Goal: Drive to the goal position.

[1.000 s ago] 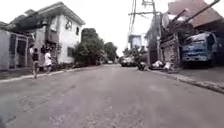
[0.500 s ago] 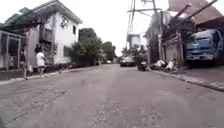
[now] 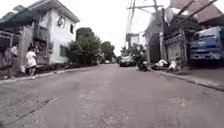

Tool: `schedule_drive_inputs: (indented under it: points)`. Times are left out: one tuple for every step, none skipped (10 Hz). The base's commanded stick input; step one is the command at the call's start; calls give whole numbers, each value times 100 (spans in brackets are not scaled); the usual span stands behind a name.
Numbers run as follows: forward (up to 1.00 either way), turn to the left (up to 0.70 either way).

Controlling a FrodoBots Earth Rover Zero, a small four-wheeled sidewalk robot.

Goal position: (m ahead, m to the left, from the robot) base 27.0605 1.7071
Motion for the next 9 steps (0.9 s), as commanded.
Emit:
schedule_drive_inputs:
  points:
    - [100, 0]
    - [100, 0]
    - [100, 0]
    - [100, 0]
    - [100, 0]
    - [100, 0]
    - [100, 0]
    - [100, 0]
    - [100, 0]
